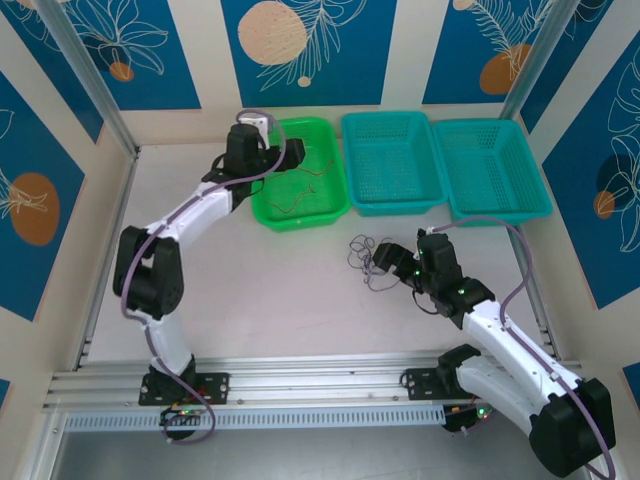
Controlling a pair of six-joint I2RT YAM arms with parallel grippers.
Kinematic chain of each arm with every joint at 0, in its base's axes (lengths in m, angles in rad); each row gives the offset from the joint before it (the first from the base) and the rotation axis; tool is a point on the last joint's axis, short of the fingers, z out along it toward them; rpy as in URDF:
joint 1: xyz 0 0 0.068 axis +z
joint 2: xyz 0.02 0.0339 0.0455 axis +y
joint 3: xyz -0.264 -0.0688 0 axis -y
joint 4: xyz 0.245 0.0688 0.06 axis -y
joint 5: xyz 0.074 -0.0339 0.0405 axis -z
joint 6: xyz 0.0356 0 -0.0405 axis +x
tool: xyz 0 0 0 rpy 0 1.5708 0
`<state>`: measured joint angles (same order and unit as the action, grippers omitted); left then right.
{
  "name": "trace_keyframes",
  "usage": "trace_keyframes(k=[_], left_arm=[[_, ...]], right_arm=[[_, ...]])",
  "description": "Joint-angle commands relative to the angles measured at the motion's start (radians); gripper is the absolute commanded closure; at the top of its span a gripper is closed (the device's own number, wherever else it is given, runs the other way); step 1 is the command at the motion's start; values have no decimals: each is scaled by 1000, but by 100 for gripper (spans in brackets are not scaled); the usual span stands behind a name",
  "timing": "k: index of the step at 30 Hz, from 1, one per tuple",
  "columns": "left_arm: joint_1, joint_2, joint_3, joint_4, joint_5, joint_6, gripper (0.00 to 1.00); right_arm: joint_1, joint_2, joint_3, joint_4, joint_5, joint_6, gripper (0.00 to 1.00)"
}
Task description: Untangle the cables
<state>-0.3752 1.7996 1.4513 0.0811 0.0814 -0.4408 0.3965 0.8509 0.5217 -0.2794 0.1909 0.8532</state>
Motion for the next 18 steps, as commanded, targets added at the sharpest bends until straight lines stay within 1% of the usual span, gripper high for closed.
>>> trace_keyframes(k=[1,4,6,8,10,11,12,13,14,15,17,18], left_arm=[[-2,-161,-103,118,71,-54,4],[-57,-302,-252,183,92,-53,5],[-119,-386,-341,199,79,-23,5],[-204,-455,-419,203,47,25,5],[-281,-497,-482,209,23,63,5],[-315,-509,-515,221,10,72,5],[-344,-519,-549,241,6,77,5],[-374,-524,-586,270,9,84,5],[-402,-524,-620,295,12,93,5],[-422,-519,-645,312,16,102,5],[-449,-501,-674,296,30,120,5],[-452,-492,-678,274,29,115,5]], right_arm=[[-23,17,29,-47,21,30,10],[-57,44,42,-103,48,38,10],[-86,72,50,-114,40,29,10],[-114,122,64,-105,-1,15,11],[-126,178,85,-92,-35,-2,15],[-125,211,97,-84,-43,-12,19],[-125,238,106,-73,-51,-25,25],[-125,267,115,-58,-62,-37,35],[-127,296,126,-48,-69,-47,50],[-126,321,132,-39,-78,-57,59],[-123,357,139,-7,-104,-84,81],[-120,369,139,8,-118,-96,89]])
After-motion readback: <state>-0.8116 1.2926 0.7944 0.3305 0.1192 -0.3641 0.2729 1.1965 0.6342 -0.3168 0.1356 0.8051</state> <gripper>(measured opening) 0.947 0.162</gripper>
